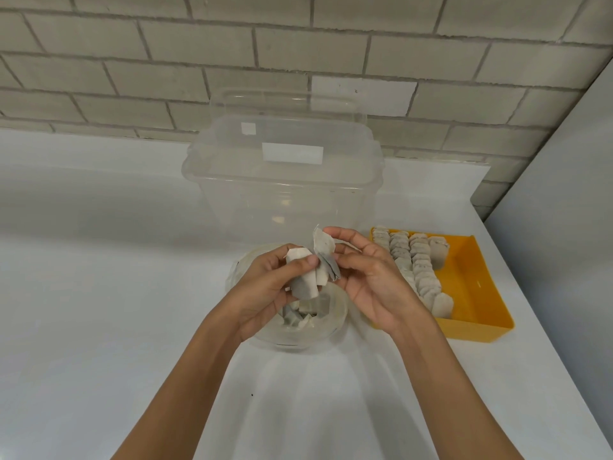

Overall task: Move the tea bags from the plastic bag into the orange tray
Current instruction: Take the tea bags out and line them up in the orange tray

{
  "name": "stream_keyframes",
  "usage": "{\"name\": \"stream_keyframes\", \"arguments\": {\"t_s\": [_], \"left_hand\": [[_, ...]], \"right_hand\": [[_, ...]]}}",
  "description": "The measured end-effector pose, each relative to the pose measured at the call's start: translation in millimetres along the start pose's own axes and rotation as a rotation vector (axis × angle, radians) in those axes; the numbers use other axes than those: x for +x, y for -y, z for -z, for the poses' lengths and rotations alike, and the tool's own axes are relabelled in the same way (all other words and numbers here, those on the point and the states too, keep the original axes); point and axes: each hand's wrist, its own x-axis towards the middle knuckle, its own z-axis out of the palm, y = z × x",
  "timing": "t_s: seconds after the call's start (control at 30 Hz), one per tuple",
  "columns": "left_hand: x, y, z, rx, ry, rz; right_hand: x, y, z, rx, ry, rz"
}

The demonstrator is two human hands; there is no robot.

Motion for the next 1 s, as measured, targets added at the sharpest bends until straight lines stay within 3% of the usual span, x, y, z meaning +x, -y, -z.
{"name": "stream_keyframes", "arguments": {"t_s": [0.1,0.27,0.6,0.87,1.0], "left_hand": [[1,0,-1,-0.055,-0.056,-0.014],[7,4,2,-0.04,-0.24,-0.009],[15,7,-5,-0.006,-0.263,-0.025],[19,16,8,0.052,-0.354,0.01],[15,19,9,0.049,-0.332,0.044]], "right_hand": [[2,-1,-2,-0.087,-0.052,0.026],[5,-13,-2,-0.533,-0.254,0.158],[3,-24,-2,-0.994,-0.227,0.306],[6,-13,7,-0.73,-0.318,0.14],[8,-5,4,-0.4,-0.358,0.115]]}}
